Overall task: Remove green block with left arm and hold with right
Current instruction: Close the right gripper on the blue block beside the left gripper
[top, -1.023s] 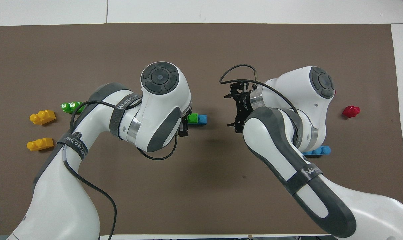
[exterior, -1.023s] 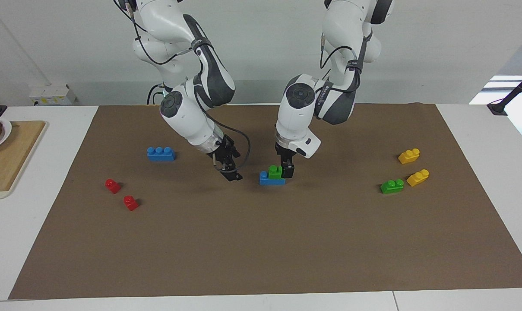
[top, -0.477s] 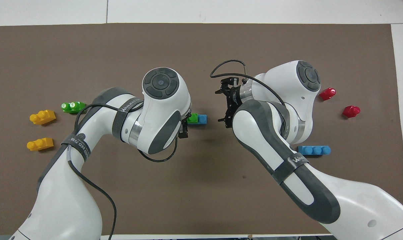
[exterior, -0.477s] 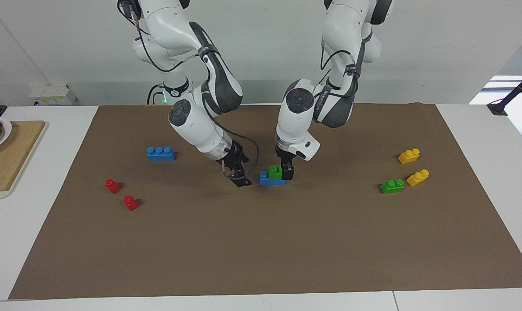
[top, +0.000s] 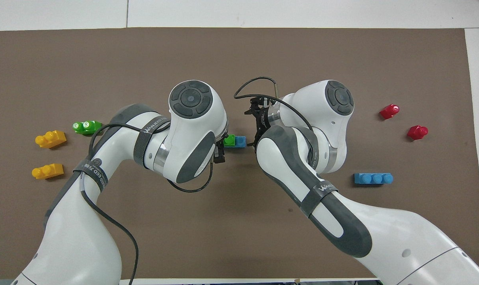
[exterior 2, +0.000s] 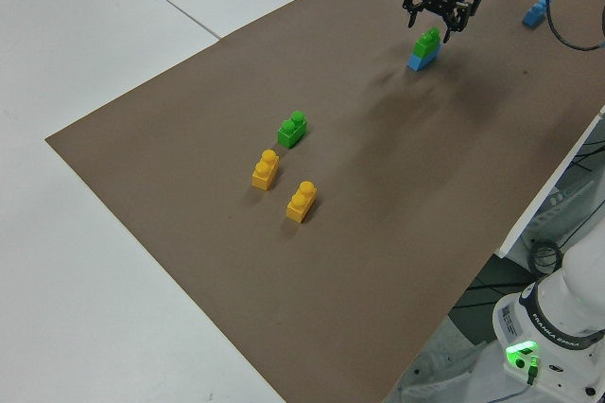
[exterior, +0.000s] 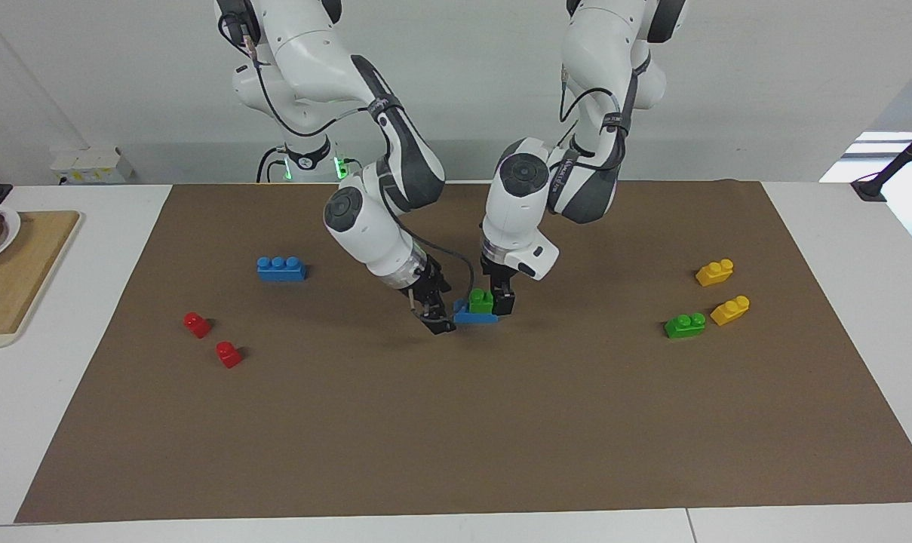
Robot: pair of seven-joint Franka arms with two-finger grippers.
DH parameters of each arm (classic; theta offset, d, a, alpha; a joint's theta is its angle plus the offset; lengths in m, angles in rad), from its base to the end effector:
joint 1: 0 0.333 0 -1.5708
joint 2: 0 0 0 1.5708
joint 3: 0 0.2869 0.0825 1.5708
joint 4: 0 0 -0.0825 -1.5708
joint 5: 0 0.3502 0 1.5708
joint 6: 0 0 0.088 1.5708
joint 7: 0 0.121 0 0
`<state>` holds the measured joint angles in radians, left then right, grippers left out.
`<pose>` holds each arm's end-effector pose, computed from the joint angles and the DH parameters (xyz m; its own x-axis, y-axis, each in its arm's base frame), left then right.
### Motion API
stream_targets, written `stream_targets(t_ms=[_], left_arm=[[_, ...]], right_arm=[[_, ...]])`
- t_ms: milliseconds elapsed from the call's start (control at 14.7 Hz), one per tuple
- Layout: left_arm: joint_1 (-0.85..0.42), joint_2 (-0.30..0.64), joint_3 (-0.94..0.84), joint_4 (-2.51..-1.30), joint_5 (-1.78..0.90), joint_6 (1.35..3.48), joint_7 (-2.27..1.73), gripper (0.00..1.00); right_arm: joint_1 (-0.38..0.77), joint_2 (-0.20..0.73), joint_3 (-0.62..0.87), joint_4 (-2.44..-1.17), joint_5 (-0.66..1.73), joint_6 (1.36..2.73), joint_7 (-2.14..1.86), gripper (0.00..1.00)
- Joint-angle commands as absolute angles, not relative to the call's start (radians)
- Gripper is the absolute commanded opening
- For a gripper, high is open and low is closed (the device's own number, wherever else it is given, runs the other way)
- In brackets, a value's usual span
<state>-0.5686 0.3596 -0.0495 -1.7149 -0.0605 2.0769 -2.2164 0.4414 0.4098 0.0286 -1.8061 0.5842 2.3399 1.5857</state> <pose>0.4988 -0.3565 0.3554 -0.0610 0.9965 -0.0571 0.9974 0.0587 -0.0411 0.5507 0.2943 0.3131 0.0629 -0.8905 -0.4506 -0.9980 -0.0601 -0.0206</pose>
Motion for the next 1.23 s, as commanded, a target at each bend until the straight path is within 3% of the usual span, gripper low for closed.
stream_targets(t_ms=[0,1159], left_arm=[[-0.584,0.342,-0.037,-1.752,-0.044,2.115,-2.246,1.0],[-0.591,0.325,-0.037,-1.841,-0.044,2.218,-2.275,1.0]], right_arm=[[0.459,0.403,0.028,-1.844,0.611,2.368,1.601,0.97],[0.526,0.44,0.028,-1.898,0.649,2.516,1.62,0.97]])
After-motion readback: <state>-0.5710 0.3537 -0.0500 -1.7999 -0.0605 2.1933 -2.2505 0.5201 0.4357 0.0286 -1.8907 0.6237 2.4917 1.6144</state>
